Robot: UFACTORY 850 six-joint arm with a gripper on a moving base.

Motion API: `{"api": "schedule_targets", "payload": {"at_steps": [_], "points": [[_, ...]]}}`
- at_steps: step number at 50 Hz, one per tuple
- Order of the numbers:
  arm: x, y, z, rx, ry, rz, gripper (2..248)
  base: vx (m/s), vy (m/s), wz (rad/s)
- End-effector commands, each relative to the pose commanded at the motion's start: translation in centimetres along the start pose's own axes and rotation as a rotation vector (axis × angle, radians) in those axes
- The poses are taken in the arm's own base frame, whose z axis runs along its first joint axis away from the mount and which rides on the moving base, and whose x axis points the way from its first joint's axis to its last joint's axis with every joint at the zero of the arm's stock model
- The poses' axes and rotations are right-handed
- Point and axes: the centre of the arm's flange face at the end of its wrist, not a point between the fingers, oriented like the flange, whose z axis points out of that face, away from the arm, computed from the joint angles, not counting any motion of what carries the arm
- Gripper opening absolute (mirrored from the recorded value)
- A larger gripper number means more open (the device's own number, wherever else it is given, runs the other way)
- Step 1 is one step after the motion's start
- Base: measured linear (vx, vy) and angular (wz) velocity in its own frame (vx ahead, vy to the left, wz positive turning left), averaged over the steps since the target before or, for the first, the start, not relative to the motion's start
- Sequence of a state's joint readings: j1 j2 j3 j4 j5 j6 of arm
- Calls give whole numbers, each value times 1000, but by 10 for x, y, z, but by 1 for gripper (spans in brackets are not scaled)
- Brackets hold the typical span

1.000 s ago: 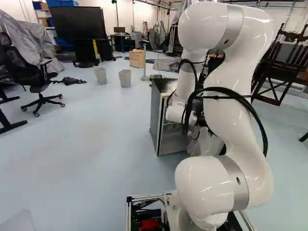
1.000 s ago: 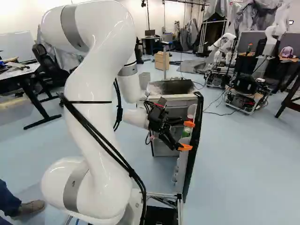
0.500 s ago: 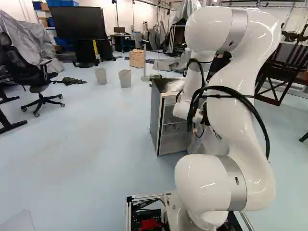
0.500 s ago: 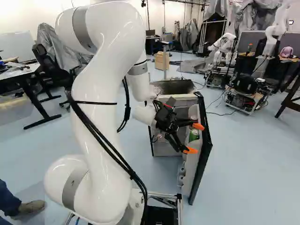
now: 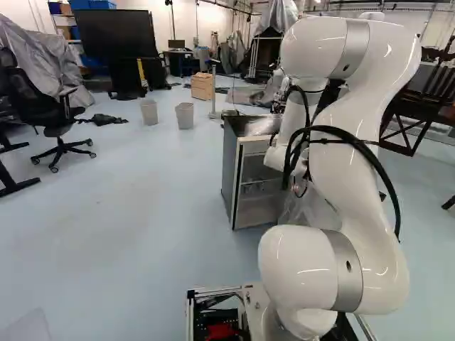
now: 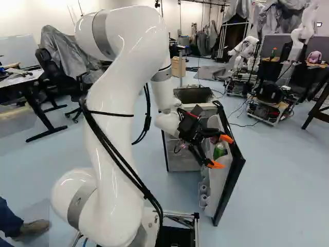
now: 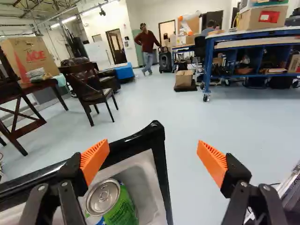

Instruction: Grab a drink from the fridge

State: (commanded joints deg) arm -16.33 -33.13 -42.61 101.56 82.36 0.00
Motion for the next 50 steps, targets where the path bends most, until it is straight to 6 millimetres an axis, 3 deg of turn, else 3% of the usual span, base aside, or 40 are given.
{"api": "schedule_targets", "payload": {"at_steps": [50], "points": [[6, -58, 56, -123, 10, 119, 247, 0, 0, 0]]}}
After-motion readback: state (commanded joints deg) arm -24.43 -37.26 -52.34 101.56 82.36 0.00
